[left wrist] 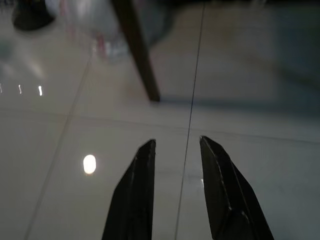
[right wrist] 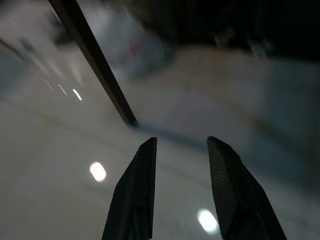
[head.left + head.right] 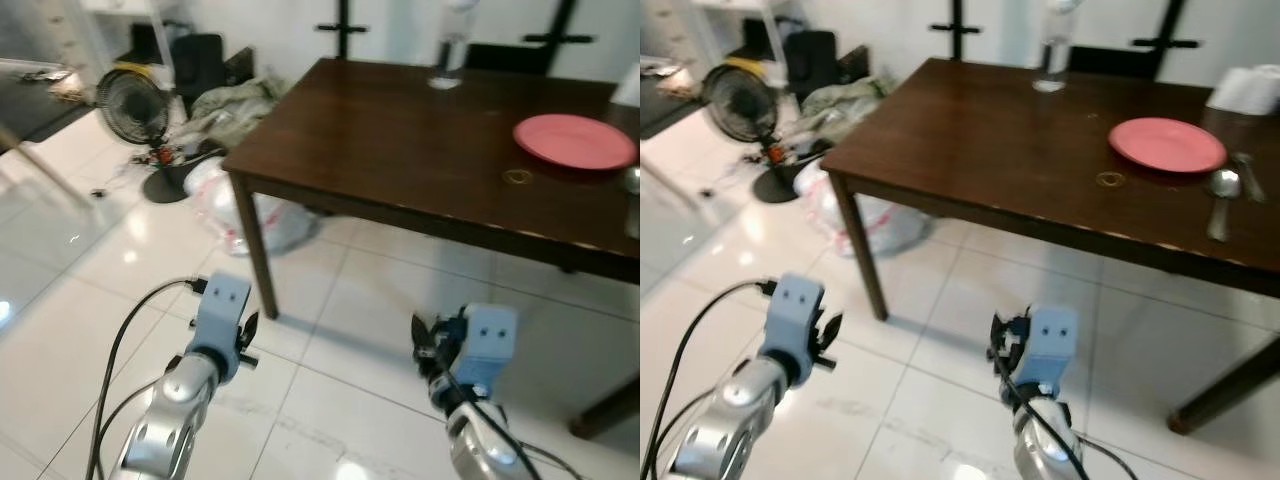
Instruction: Setting the table
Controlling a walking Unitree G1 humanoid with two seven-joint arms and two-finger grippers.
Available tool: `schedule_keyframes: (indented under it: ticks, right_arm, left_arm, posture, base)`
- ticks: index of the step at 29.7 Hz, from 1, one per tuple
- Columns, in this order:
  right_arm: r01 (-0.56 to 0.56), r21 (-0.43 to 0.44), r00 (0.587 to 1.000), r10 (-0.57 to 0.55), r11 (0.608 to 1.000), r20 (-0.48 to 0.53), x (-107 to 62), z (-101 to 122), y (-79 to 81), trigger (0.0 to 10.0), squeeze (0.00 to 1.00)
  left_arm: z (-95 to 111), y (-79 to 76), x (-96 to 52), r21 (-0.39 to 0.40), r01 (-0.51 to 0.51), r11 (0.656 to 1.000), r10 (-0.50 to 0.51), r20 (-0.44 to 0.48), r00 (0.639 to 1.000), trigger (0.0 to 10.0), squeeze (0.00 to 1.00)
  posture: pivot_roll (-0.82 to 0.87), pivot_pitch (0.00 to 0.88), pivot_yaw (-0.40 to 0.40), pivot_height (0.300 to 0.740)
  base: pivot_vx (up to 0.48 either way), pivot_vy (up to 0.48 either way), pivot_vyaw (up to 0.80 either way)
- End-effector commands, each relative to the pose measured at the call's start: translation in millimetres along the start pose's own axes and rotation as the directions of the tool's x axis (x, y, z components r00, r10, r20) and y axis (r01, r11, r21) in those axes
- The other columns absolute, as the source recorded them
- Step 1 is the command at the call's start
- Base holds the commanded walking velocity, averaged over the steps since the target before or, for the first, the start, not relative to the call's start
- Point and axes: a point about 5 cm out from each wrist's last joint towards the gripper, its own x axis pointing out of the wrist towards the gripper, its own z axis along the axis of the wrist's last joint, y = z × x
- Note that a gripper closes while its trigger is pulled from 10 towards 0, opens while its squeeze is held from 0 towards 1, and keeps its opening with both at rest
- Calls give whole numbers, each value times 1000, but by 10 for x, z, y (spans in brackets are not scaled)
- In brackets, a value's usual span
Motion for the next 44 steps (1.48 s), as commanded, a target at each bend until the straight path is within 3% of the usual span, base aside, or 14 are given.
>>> schedule_keyframes:
  ticks: [1, 5, 10, 17, 33, 44]
  right_arm:
    - [28, 7, 996, -27, 1000, -86, -49, -189, -26, 10000, 0]
    - [-5, 47, 982, 14, 999, -190, -153, -505, -7, 10000, 0]
    - [-56, 87, 973, 74, 995, -218, -177, -632, 32, 10000, 0]
    - [-58, 95, 967, 80, 994, -244, -159, -704, 11, 10000, 0]
    - [-90, 70, 971, 103, 993, -214, -163, -706, 10, 10000, 0]
    - [-51, 94, 980, 68, 994, -185, -162, -686, -64, 10000, 0]
  left_arm:
    - [-153, 42, -39, -14, 9, 1000, -9, -33, 999, 10000, 0]
    - [-408, -4, -112, -61, 77, 995, -81, -76, 994, 10000, 0]
    - [-563, 14, -93, -96, 50, 994, -61, -118, 991, 10000, 0]
    - [-632, -43, -43, -14, 72, 997, -73, -115, 991, 10000, 0]
    - [-727, -71, -3, 2, 90, 996, -89, -120, 989, 10000, 0]
    - [-731, -93, 54, 25, 101, 995, -97, -108, 989, 10000, 0]
  posture:
    - [20, 138, 107, 740]
    - [16, 129, 82, 740]
    - [12, 118, 67, 740]
    - [1, 105, 56, 740]
    - [-5, 111, 64, 740]
    - [-15, 108, 72, 740]
  base:
    - [0, 0, 788]
    - [0, 0, 788]
    - [0, 0, 788]
    - [0, 0, 788]
    - [0, 0, 793]
    - [0, 0, 648]
